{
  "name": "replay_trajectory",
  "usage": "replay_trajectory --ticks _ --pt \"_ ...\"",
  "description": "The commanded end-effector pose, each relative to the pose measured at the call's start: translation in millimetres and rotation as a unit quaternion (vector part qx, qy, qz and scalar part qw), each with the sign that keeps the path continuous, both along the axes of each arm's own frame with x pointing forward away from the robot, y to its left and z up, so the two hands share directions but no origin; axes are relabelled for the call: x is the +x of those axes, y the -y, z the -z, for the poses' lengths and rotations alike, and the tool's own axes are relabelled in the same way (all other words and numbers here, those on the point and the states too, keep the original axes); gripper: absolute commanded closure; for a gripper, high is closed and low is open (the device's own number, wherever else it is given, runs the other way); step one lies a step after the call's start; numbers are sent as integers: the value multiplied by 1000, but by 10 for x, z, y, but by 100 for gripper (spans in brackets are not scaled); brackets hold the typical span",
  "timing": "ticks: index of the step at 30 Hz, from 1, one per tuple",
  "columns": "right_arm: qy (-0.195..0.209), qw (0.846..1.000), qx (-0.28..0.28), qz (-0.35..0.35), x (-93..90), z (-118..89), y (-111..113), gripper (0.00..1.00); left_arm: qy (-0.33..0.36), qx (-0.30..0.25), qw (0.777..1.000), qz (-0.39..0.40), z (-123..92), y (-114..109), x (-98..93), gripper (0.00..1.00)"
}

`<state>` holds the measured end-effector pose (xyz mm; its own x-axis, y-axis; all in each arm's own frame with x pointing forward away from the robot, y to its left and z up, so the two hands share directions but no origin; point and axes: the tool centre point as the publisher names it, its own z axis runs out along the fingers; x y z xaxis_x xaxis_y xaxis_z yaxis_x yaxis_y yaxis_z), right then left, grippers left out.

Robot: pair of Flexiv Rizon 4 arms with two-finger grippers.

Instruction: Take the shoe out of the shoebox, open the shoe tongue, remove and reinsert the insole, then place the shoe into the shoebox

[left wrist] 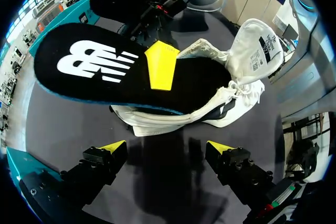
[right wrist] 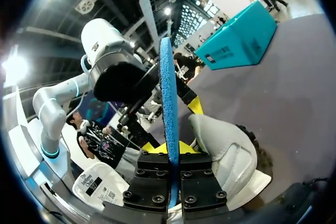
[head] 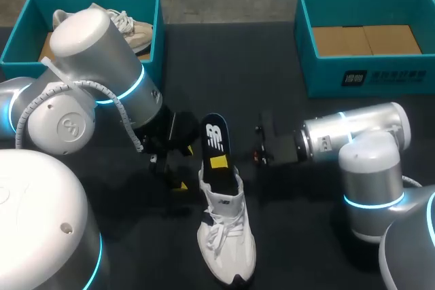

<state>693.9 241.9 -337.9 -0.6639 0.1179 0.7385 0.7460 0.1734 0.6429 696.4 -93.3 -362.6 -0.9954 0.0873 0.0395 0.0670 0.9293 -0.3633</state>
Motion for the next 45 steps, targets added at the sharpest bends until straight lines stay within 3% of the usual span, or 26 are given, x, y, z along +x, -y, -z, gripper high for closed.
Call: replay_trajectory --ticks 1,16,18,19,30,38,42,45 --pt "-2 1000 -3 3 -72 23 -6 100 0 2 1000 0 3 10 -2 0" --pt "-5 1000 -10 5 -144 8 10 100 0 2 1000 0 3 10 -2 0" --pt "2 1000 -8 5 -131 -8 6 78 0 2 1000 0 3 10 -2 0" --pt "5 1000 -6 5 -122 -16 6 72 0 2 1000 0 3 10 -2 0" --pt "33 999 3 3 -16 -89 7 62 0 2 1000 0 3 10 -2 0" --pt "45 999 11 9 84 -154 -1 73 0 2 1000 0 3 10 -2 0" --pt "33 999 8 11 124 -142 -16 100 0 2 1000 0 3 10 -2 0" --pt "15 1000 2 13 131 -108 -15 100 0 2 1000 0 3 10 -2 0"
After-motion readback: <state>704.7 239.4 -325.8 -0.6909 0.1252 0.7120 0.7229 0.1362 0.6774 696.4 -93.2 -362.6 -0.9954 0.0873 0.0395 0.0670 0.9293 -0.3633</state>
